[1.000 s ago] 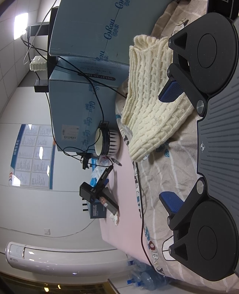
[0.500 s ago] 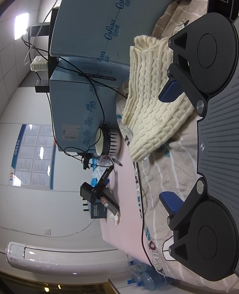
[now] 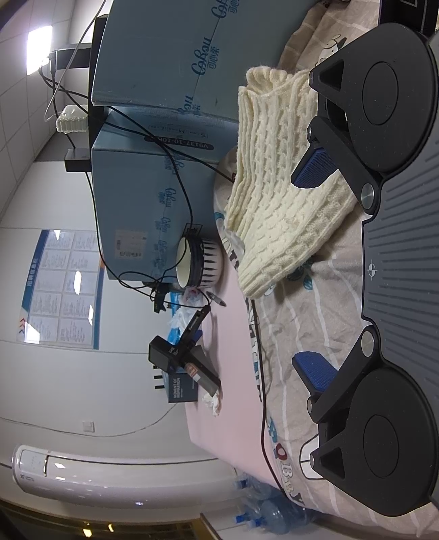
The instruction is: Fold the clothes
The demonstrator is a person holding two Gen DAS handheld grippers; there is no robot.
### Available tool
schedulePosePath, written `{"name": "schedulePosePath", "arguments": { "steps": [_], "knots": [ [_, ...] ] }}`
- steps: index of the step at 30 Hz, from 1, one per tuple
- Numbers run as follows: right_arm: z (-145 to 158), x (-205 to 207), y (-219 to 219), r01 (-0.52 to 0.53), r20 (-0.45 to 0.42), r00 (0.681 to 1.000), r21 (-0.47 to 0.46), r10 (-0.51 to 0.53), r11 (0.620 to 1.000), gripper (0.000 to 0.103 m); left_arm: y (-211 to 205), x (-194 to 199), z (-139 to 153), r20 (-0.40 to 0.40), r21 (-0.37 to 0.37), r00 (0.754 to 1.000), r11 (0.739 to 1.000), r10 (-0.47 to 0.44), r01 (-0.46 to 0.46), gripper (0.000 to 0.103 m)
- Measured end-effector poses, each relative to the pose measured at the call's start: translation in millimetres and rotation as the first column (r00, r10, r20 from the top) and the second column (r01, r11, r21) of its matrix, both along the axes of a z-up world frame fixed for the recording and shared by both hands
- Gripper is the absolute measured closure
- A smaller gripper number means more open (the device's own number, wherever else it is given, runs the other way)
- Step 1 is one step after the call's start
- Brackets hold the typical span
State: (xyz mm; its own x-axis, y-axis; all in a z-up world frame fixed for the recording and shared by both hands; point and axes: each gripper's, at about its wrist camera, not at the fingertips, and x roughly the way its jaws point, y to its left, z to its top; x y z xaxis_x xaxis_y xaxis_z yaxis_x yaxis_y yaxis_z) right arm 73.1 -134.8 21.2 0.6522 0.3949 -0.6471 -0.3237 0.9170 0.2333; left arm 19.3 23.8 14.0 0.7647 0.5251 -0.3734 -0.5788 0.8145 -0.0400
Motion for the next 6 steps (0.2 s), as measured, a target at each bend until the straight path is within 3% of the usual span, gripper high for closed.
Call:
{"name": "schedulePosePath", "arguments": {
  "steps": [6],
  "knots": [
    [-0.7, 0.7, 0.0, -0.001, -0.002, 1.0, -0.002, 0.001, 1.0, 0.0, -0.3, -0.2, 0.1, 0.0, 0.0, 1.0, 1.0, -0.001, 0.001, 0.0]
  ]
}}
